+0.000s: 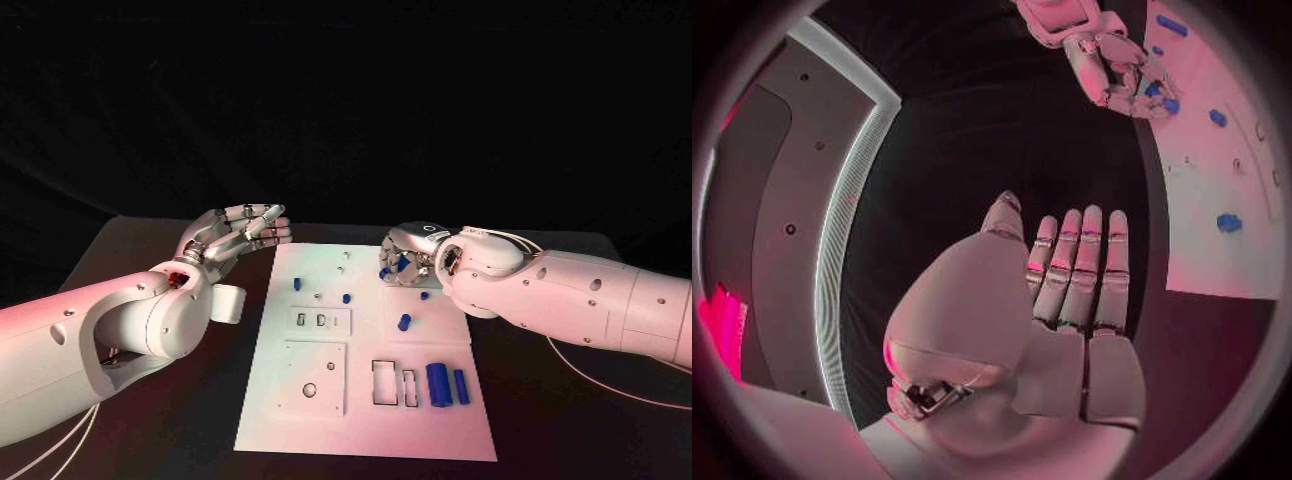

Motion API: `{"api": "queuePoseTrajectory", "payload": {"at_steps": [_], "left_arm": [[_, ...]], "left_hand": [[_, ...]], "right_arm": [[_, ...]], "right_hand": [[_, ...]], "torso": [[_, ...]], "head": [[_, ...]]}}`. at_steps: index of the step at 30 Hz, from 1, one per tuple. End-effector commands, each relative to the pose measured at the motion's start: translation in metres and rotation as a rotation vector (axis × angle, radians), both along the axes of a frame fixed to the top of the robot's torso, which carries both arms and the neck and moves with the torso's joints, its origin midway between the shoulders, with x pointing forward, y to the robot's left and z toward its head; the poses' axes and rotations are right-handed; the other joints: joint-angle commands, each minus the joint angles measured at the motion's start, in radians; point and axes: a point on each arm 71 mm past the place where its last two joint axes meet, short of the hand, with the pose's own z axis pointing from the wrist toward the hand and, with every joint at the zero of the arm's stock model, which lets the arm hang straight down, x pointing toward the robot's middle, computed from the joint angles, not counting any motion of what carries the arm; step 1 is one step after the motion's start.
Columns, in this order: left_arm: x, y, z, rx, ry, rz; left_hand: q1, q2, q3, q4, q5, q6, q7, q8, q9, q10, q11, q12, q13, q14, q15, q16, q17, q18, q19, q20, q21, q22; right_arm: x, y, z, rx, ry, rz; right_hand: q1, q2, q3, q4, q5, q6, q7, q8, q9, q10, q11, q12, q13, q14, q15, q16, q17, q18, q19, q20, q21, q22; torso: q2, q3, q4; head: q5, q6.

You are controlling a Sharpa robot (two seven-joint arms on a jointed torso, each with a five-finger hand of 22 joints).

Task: Assemble the parts on the task board

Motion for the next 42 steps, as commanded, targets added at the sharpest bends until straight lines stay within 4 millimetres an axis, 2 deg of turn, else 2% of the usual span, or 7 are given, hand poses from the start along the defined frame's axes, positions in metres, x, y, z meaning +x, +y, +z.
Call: {"api": "queuePoseTrajectory", "payload": {"at_steps": [1,5,15,19,27,37,42], "left_arm": [[0.0,0.0,0.0,0.002,0.011,0.001],[0.0,0.0,0.0,0.005,0.014,0.005],[0.001,-0.001,-0.001,0.005,0.019,0.003],[0.001,-0.001,-0.001,0.005,0.019,0.0],[0.002,-0.006,0.001,0.002,0.018,-0.011],[0.002,-0.009,0.003,0.0,0.015,-0.017],[0.003,-0.009,0.004,0.001,0.014,-0.017]], "left_hand": [[-0.009,0.004,-0.008,0.0,-0.003,-0.002,0.029,-0.002,-0.002,0.006,-0.001,-0.006,0.0,0.005,0.002,-0.003,0.0,0.012,0.009,0.0,0.001,-0.001],[-0.009,0.004,-0.008,-0.001,-0.004,-0.002,0.029,-0.003,-0.002,0.006,-0.001,-0.007,0.0,0.006,0.002,-0.003,0.0,0.012,0.009,0.0,0.001,-0.001],[-0.008,0.004,-0.009,-0.001,-0.005,-0.003,0.029,-0.003,-0.002,0.006,-0.001,-0.008,0.0,0.007,0.001,-0.004,0.0,0.013,0.01,0.0,0.001,-0.001],[-0.007,0.005,-0.009,-0.002,-0.006,-0.004,0.029,-0.003,-0.002,0.006,-0.001,-0.01,0.0,0.008,0.001,-0.005,0.0,0.013,0.01,0.0,0.001,-0.002],[-0.006,0.005,-0.009,-0.002,-0.006,-0.004,0.029,-0.003,-0.002,0.006,-0.001,-0.011,0.0,0.008,0.001,-0.005,0.0,0.013,0.01,0.0,0.001,-0.002],[-0.005,0.007,-0.01,-0.003,-0.008,-0.005,0.03,-0.004,-0.002,0.006,0.0,-0.014,0.0,0.007,0.003,-0.009,0.0,0.012,0.009,0.001,0.0,-0.003],[-0.004,0.007,-0.011,-0.003,-0.008,-0.006,0.03,-0.004,-0.002,0.006,0.0,-0.015,0.0,0.006,0.003,-0.01,0.0,0.012,0.008,0.001,-0.001,-0.004]], "right_arm": [[0.001,-0.001,0.006,0.067,-0.053,-0.031],[0.0,0.0,0.008,0.092,-0.08,-0.042],[0.001,0.013,0.019,0.133,-0.153,-0.053],[0.006,0.02,0.021,0.138,-0.168,-0.054],[0.012,0.038,0.021,0.135,-0.171,-0.043],[0.017,0.05,0.018,0.118,-0.157,-0.031],[0.019,0.052,0.016,0.11,-0.152,-0.036]], "right_hand": [[0.018,0.02,0.018,-0.005,-0.014,0.014,-0.008,0.018,0.034,0.011,-0.004,0.006,0.01,0.051,-0.009,0.006,0.002,-0.016,0.0,-0.011,0.007,0.008],[0.024,0.018,0.027,-0.008,-0.022,0.014,-0.009,0.024,0.046,0.012,-0.006,0.006,0.016,0.052,-0.011,0.009,0.005,-0.017,0.0,-0.013,0.01,0.013],[0.025,0.014,0.037,-0.009,-0.028,0.01,-0.008,0.027,0.057,0.008,-0.005,0.002,0.022,0.052,-0.01,0.012,0.008,-0.017,-0.001,-0.013,0.013,0.018],[0.025,0.013,0.04,-0.009,-0.03,0.008,-0.007,0.028,0.06,0.007,-0.004,0.001,0.024,0.052,-0.01,0.012,0.007,-0.018,-0.001,-0.013,0.013,0.02],[0.023,0.012,0.049,-0.006,-0.044,0.003,-0.006,0.029,0.069,0.005,-0.003,-0.002,0.029,0.052,-0.009,0.014,0.008,-0.018,-0.003,-0.013,0.015,0.023],[0.02,0.009,0.055,-0.004,-0.058,-0.003,-0.005,0.029,0.075,0.002,-0.002,-0.005,0.033,0.052,-0.008,0.015,0.007,-0.018,-0.005,-0.012,0.015,0.024],[0.02,0.007,0.058,-0.005,-0.061,-0.006,-0.004,0.028,0.078,-0.001,-0.001,-0.007,0.034,0.052,-0.007,0.016,0.008,-0.018,-0.005,-0.011,0.016,0.026]], "torso": [[0.003,0.0,0.0006],[0.004,-0.0006,0.0014],[0.007,-0.003,0.0127],[0.01,-0.0016,0.0109],[0.013,-0.0043,0.0117],[0.022,-0.0106,0.0262],[0.025,-0.0128,0.0274]], "head": [[0.001,0.0],[0.003,0.001],[0.003,0.01],[0.004,0.013],[0.002,0.018],[-0.008,0.02],[-0.009,0.021]]}}
